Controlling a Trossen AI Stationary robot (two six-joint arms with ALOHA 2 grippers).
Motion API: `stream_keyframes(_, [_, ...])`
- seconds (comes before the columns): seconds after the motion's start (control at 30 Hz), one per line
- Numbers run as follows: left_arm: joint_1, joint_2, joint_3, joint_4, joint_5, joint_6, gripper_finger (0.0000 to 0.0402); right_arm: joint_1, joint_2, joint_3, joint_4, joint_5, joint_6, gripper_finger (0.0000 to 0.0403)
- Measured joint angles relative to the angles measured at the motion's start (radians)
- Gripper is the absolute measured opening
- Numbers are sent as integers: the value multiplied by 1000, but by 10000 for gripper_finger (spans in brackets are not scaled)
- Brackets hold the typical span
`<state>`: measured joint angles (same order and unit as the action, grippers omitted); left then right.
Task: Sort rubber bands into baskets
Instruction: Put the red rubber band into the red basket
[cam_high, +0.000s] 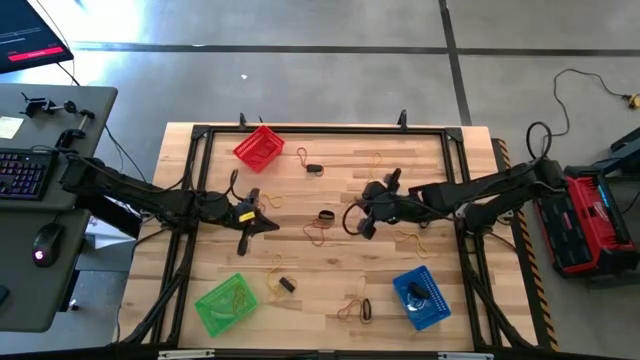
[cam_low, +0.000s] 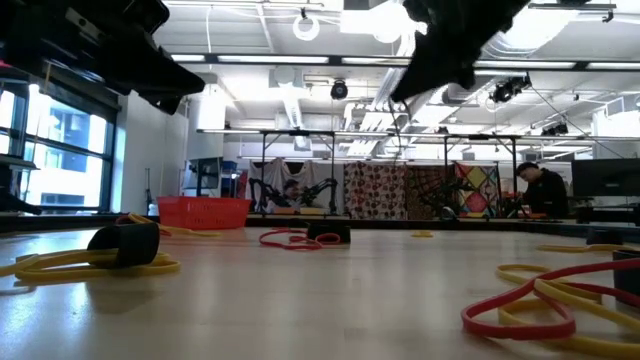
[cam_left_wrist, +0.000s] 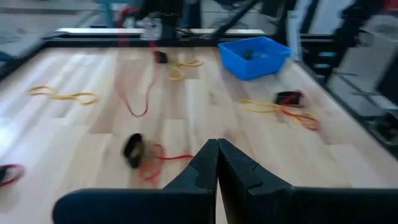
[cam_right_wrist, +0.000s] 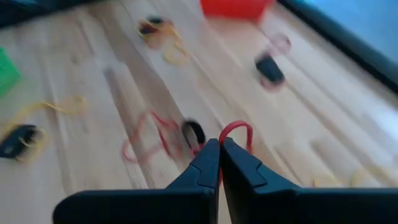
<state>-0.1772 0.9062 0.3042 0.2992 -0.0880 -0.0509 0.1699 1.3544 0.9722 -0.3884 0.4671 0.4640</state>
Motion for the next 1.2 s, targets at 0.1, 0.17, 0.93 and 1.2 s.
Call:
stream_keyframes(0.1, [0, 6, 0, 18, -70, 4, 5, -2, 0, 0, 102, -1, -99, 2])
stream_keyframes(0.17, [0, 19, 0, 42, -86, 24, 13, -7, 0, 0, 164, -10, -145, 2])
stream_keyframes(0.93, [0, 405, 91, 455, -158, 63, 133, 18, 190, -1, 657, -248, -282, 2])
stream_keyframes(1.2, [1, 513, 193, 453, -38, 63, 134, 30, 229, -1, 726, -345, -289, 2])
